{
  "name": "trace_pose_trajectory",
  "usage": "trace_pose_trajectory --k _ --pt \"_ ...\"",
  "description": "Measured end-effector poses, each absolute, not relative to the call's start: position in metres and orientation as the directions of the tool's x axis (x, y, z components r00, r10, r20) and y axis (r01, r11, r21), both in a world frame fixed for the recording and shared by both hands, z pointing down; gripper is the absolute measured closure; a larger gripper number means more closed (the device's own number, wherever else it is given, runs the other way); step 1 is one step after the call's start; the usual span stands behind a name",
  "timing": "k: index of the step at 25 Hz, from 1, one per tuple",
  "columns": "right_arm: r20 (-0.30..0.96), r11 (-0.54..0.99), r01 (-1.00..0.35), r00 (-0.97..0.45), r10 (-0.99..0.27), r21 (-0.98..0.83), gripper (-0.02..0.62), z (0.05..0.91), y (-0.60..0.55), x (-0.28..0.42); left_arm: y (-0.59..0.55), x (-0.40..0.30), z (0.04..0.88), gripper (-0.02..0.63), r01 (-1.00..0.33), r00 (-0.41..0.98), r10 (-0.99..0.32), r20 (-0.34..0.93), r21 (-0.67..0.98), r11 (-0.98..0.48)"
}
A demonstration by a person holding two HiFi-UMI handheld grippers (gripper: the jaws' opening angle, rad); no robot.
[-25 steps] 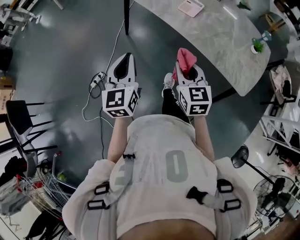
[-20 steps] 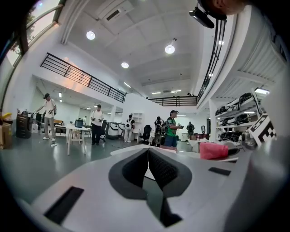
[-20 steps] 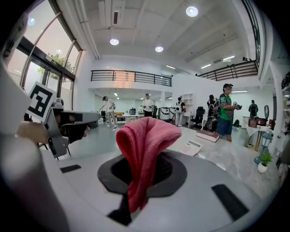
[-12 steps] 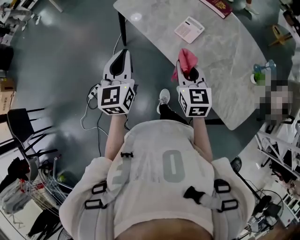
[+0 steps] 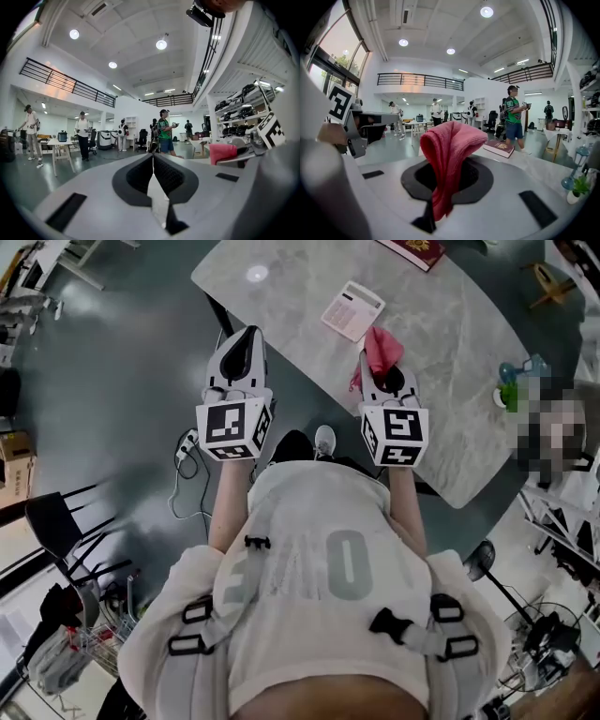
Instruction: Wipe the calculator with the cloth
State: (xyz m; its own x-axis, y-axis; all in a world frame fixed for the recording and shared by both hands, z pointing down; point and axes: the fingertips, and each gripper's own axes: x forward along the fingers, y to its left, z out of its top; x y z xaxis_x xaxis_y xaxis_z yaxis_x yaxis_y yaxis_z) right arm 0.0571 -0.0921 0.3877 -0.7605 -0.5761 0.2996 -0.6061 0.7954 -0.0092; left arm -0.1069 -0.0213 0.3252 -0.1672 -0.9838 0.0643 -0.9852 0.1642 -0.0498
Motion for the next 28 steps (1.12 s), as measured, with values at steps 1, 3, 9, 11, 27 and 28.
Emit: trace_pose_trajectory --k 1,3,9,11,27,28 --pt "0.302 0.788 -0.616 -0.752 -0.586 -0.005 0.540 0.387 -0.096 0.060 -0.029 -0.104 0.325 0.584 -0.989 -0.146 -0.987 0.065 -0.047 0.143" --pt "0.306 0.770 -0.637 -0.732 -0.609 0.007 0.540 0.386 -0.104 0.065 -0.047 -0.098 0.326 0.584 -0.994 -0.102 -0.992 0.067 -0.039 0.100" --pt "0.298 0.689 -0.724 -0.651 -0.698 0.031 0.541 0.385 -0.136 0.076 -0.109 -0.091 0.332 0.584 -1.000 0.021 -0.998 0.066 -0.011 -0.022" --pt "0.287 0.639 -0.767 -0.600 -0.747 0.059 0.541 0.382 -0.146 0.085 -0.133 -0.083 0.327 0.584 -0.996 0.087 -0.995 0.051 -0.013 -0.088" --pt "0.300 0.258 -0.965 -0.235 -0.925 0.040 0.540 0.361 -0.188 0.100 -0.248 -0.083 0.310 0.584 -0.899 0.437 -0.898 0.043 0.032 -0.436" --pt "0.303 0.247 -0.968 -0.224 -0.926 0.040 0.540 0.362 -0.188 0.099 -0.250 -0.082 0.311 0.584 -0.893 0.450 -0.892 0.047 0.034 -0.449"
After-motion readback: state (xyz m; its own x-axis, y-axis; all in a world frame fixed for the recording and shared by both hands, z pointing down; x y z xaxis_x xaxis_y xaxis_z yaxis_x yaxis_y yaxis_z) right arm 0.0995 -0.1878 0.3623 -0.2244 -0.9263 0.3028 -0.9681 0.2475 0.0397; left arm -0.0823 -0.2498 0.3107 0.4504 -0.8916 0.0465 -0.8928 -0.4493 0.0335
